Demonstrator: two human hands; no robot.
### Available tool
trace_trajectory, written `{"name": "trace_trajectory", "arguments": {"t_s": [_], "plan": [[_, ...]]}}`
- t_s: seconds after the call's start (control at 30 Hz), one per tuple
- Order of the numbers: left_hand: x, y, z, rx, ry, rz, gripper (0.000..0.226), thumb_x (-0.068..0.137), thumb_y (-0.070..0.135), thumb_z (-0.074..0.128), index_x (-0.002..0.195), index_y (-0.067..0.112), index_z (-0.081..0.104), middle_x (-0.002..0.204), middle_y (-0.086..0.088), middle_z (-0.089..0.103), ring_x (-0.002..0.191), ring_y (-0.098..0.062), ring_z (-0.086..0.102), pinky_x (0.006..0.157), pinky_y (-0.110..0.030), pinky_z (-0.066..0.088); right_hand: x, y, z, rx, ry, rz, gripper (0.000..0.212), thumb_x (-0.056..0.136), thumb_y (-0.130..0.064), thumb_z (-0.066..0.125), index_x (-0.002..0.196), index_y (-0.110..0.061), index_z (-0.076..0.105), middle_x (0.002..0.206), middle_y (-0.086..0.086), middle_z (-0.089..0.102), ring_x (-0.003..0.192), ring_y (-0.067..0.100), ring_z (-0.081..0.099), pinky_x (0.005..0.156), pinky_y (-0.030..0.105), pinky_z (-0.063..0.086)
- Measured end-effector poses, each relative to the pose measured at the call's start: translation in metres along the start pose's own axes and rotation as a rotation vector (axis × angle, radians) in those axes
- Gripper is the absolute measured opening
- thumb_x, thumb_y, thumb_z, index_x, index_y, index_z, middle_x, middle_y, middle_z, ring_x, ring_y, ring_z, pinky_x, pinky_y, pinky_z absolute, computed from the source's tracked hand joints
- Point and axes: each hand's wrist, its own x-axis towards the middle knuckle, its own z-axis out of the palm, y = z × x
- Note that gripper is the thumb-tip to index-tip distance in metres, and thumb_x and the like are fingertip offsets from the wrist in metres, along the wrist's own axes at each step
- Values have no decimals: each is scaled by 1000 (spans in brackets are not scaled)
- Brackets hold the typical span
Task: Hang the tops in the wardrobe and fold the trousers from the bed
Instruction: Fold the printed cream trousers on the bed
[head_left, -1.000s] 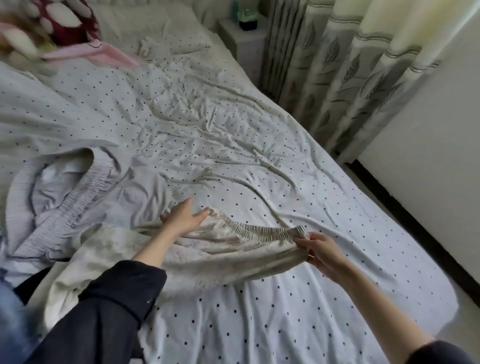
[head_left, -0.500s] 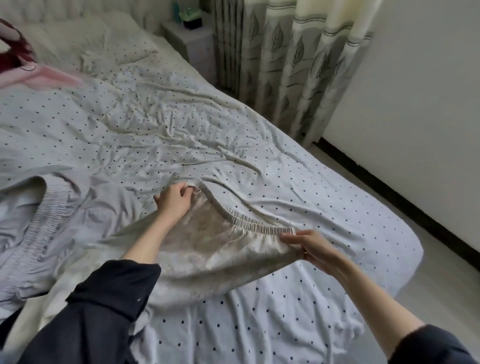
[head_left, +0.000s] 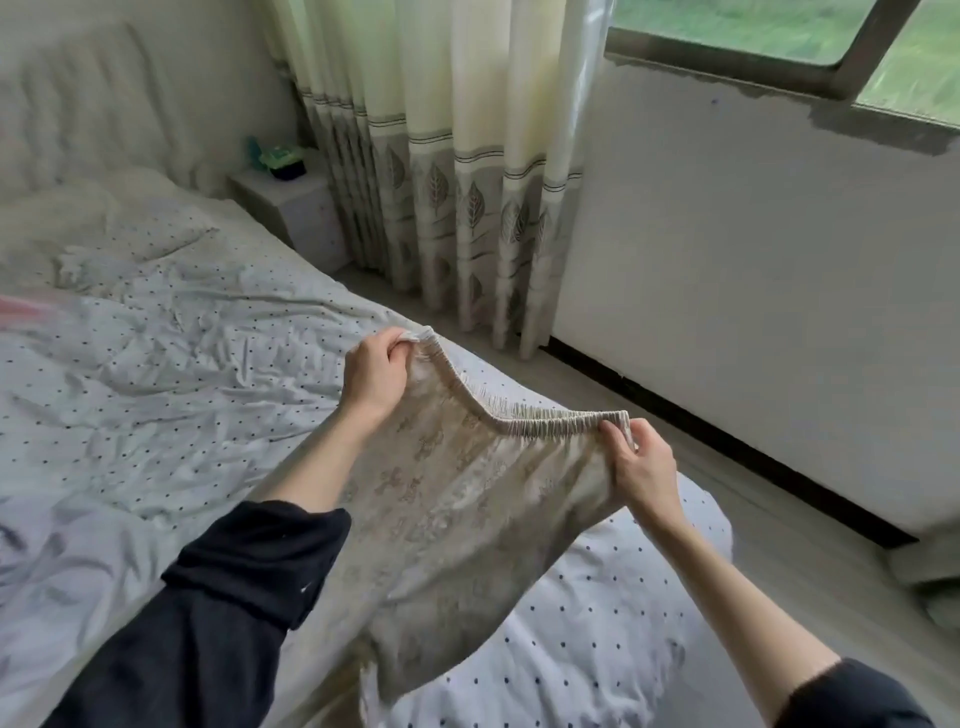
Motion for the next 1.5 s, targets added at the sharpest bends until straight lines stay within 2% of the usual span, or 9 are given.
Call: {"name": "trace_trajectory", "arguments": {"t_s": [0.2,0.63,0.8,0.93,1.07,1.17,1.27,1.4,1.5], "plan": [[40,47,70,-38,1,27,21,95,13,47,98,6,67,95,-13,67,92,-30,56,68,-23,30,75,30,-33,-16,127,80,44,89,-35,59,61,-7,41,55,-2,40,55,14,36,55,30,31],[146,-25,228,201,-23,-207,22,97,17,43,97,10,63,89,-14,64,84,-31,55,65,-30,34,254,128,54,91,-161,372,35,89,-27,55,62,-10,41,62,2,42,62,16,39,58,30,31],[175,-61,280,240,-4,-220,21,97,16,43,98,9,63,96,-14,63,91,-32,55,70,-33,37,308,159,93,178,-168,457,25,91,-24,55,72,-7,50,71,8,48,70,20,44,63,31,35],[174,-101,308,349,-129,-297,28,98,17,41,120,16,57,119,-13,55,109,-32,52,94,-40,36,316,190,114,263,-239,589,25,89,-30,60,75,-9,56,73,7,55,70,19,49,65,31,40],[139,-128,315,459,-362,-337,44,97,15,41,140,21,36,140,-8,37,128,-26,35,105,-42,24,289,216,116,438,-421,865,38,91,-46,56,104,-10,58,50,-6,46,42,10,46,49,24,38],[111,-134,306,476,-414,-293,44,97,17,42,141,20,37,145,-6,34,132,-24,32,106,-41,23,270,226,113,627,-522,963,43,94,-47,47,113,-10,57,78,3,70,68,13,66,65,25,46],[83,-140,292,549,-506,-247,45,99,22,39,144,22,34,153,-4,25,140,-21,21,112,-41,13,253,223,108,683,-610,943,30,97,-33,45,109,-11,61,100,7,72,95,17,68,80,26,48],[47,-152,262,663,-611,-337,47,101,34,29,147,29,24,158,-1,10,145,-19,6,116,-44,0,236,210,104,525,-609,828,4,91,-6,55,91,-8,59,78,-3,68,74,9,67,72,22,52],[23,-158,231,691,-572,-375,47,101,37,26,147,31,23,158,-2,8,145,-20,5,115,-44,0,219,200,101,326,-550,721,15,88,1,53,99,-7,57,88,2,60,75,10,58,70,20,48]]}}
